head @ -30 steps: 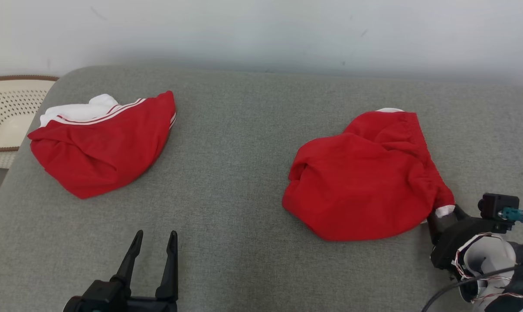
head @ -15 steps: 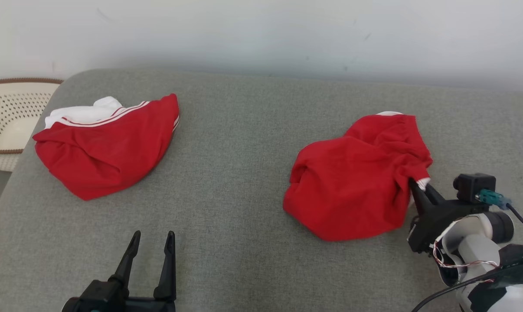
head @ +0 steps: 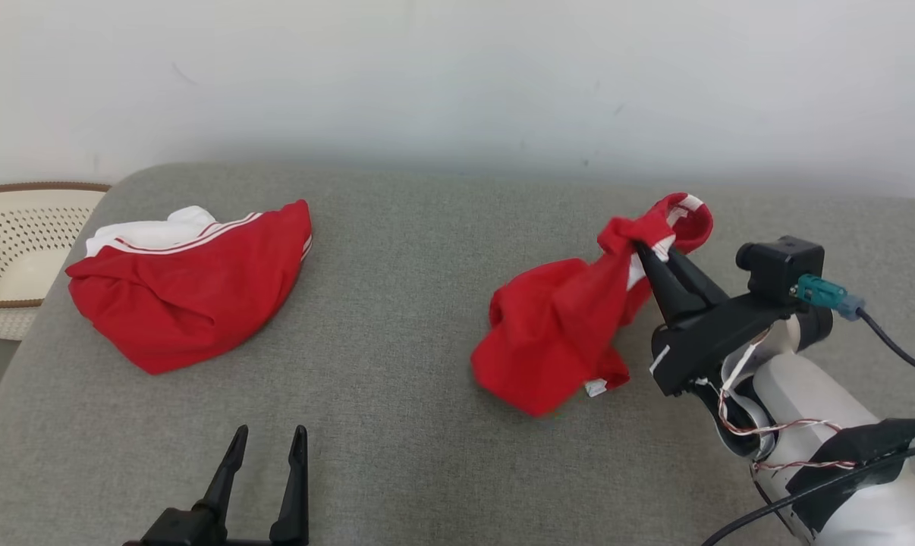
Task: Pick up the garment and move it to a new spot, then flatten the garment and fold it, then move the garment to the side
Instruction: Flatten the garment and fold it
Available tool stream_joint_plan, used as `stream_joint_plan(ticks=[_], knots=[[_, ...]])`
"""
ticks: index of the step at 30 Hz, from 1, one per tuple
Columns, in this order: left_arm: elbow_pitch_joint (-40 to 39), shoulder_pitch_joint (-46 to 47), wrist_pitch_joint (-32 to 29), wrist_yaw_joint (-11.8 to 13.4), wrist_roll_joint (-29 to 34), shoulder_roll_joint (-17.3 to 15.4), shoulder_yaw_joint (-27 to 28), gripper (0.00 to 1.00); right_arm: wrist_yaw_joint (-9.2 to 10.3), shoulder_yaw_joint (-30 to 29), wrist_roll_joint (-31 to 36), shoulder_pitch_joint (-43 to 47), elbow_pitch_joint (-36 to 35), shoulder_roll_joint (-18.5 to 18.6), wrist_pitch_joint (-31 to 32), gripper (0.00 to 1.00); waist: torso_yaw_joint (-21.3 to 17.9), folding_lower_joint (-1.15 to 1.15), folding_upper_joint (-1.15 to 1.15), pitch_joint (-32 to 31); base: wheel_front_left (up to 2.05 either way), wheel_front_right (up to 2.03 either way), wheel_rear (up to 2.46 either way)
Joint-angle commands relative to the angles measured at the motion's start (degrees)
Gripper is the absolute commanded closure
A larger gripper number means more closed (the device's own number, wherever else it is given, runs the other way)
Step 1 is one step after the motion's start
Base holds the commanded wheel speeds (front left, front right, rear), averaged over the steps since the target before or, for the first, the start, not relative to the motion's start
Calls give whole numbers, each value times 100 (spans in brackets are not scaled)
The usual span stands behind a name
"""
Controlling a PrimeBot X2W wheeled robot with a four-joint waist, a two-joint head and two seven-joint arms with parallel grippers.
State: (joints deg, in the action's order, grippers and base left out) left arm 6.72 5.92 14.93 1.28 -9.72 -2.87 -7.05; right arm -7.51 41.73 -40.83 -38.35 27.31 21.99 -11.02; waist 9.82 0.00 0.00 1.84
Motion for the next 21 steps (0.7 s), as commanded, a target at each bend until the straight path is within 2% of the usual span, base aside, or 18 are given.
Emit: stream_joint_plan(ticks=[1,8,15,21], knots=[[8,-91,15,-1,20,-3,26,0,4,-36,-34,-80,-138,-12,15,100,36,0,0,-77,0,0,0],[-10,-176,15,-4,47,-3,69,0,4,-334,-201,78,-631,-65,88,100,54,0,0,-202,0,0,0],[-37,-221,15,0,13,-3,77,0,3,-538,-66,258,-796,2,217,100,22,0,0,-240,0,0,0],[-44,-235,15,19,-10,-3,70,0,4,-741,93,344,-1226,-46,318,100,-35,0,0,-275,0,0,0]])
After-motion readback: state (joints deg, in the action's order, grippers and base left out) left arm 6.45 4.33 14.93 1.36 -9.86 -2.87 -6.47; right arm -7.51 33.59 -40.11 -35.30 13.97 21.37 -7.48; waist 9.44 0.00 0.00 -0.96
